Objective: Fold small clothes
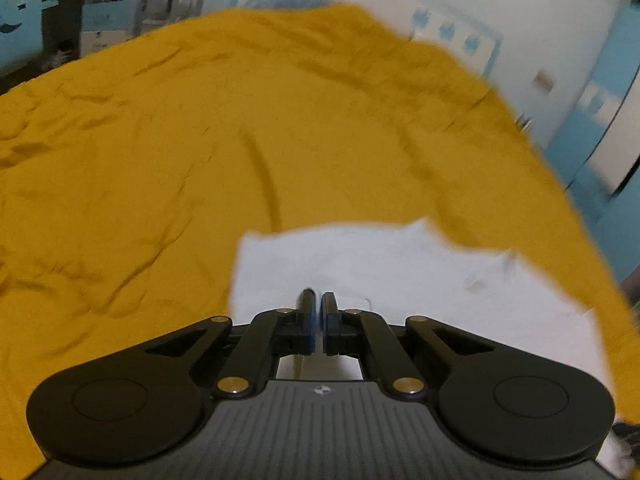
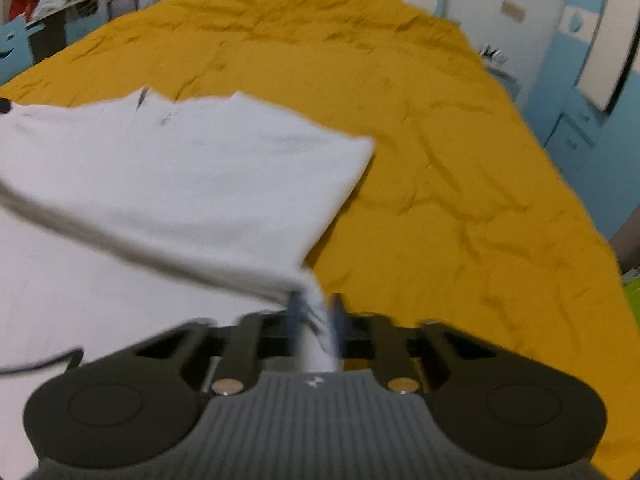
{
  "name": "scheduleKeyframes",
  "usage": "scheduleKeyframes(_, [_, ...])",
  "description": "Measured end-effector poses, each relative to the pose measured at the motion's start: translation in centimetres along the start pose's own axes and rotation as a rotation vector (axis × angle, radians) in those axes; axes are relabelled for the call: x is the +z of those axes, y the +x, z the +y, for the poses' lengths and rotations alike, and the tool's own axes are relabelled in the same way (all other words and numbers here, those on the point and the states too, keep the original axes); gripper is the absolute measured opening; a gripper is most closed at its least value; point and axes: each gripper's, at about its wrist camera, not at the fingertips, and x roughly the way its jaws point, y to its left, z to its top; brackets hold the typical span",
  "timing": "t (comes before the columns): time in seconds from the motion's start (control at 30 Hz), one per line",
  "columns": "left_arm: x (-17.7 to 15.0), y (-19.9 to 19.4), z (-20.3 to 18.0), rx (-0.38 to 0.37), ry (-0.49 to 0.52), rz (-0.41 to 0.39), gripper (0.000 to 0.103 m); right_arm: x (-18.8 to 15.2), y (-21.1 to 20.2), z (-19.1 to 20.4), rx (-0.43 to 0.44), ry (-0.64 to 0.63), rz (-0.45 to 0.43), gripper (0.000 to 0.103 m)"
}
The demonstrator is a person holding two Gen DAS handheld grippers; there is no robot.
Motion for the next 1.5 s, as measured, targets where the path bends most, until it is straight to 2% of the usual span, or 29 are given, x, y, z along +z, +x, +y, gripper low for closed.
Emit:
scheduleKeyframes(0.1, [-1.6, 2.7, 0.7, 0.065, 0.008, 0.050, 0.002, -1.0, -0.2, 0.0, 0.004, -0.003, -0.010, 0.001])
scheduleKeyframes(0.17, [-2.3, 3.7, 0.6, 0.096, 0.047, 0.048, 0.002, -1.3, -0.3, -0.4, 0.005, 0.024, -0.008, 0.001])
scheduleKeyframes(0.27, [-2.3, 3.8, 0.4, 0.105, 0.059, 0.047, 0.003, -1.4, -0.2, -0.6, 0.010, 0.022, 0.005, 0.001])
scheduleKeyframes(0.37, [-1.7, 2.4, 0.7, 0.087, 0.040, 0.049, 0.009, -1.2, -0.5, -0.7, 0.007, 0.026, 0.022, 0.000])
scheduleKeyframes(0.47, [-1.6, 0.2, 0.8, 0.072, 0.055, 0.033, 0.010, -0.9, -1.5, -1.4, 0.014, 0.093, 0.028, 0.001])
scheduleKeyframes(0.57, [-1.7, -1.8, -0.3, 0.008, 0.085, 0.008, 0.010, -0.1, -3.0, -1.2, 0.048, 0.123, -0.023, 0.005])
scheduleKeyframes(0.67, [-2.7, -2.9, -2.3, -0.051, 0.165, 0.002, 0.010, 1.4, -3.6, 0.3, 0.117, 0.107, -0.084, 0.005])
scheduleKeyframes(0.73, [-3.7, -2.5, -3.6, -0.049, 0.234, 0.016, 0.011, 2.4, -3.0, 1.9, 0.150, 0.074, -0.100, 0.012])
scheduleKeyframes(0.8, [-4.6, -1.6, -3.9, -0.043, 0.249, 0.049, 0.011, 2.9, -1.8, 2.8, 0.185, 0.068, -0.089, 0.016])
scheduleKeyframes(0.87, [-5.4, -0.6, -3.5, -0.039, 0.241, 0.078, 0.011, 2.7, -0.1, 3.3, 0.194, 0.076, -0.054, 0.016])
scheduleKeyframes(0.97, [-6.6, 0.6, -3.2, 0.029, 0.313, 0.079, 0.013, 1.6, 2.2, 3.3, 0.196, 0.104, -0.007, 0.015])
scheduleKeyframes(1.1, [-6.3, 1.1, -2.9, 0.042, 0.296, 0.098, 0.013, 1.2, 3.0, 2.7, 0.208, 0.152, 0.006, 0.013])
scheduleKeyframes(1.13, [-6.2, 0.8, -3.0, 0.050, 0.288, 0.102, 0.013, 1.3, 2.9, 2.8, 0.202, 0.148, 0.006, 0.013])
scheduleKeyframes(1.2, [-5.9, -0.2, -3.5, 0.066, 0.287, 0.095, 0.014, 1.6, 2.0, 3.1, 0.181, 0.133, 0.007, 0.019])
scheduleKeyframes(1.3, [-6.1, -2.4, -4.0, 0.050, 0.321, 0.072, 0.022, 1.7, 0.0, 2.9, 0.208, 0.142, 0.012, 0.031])
scheduleKeyframes(1.43, [-6.8, -5.5, -5.1, 0.044, 0.378, 0.044, 0.030, 1.4, -2.9, 2.9, 0.239, 0.165, 0.013, 0.032])
scheduleKeyframes(1.5, [-7.3, -7.4, -5.8, 0.022, 0.421, 0.029, 0.033, 1.2, -4.8, 3.1, 0.259, 0.159, 0.003, 0.036])
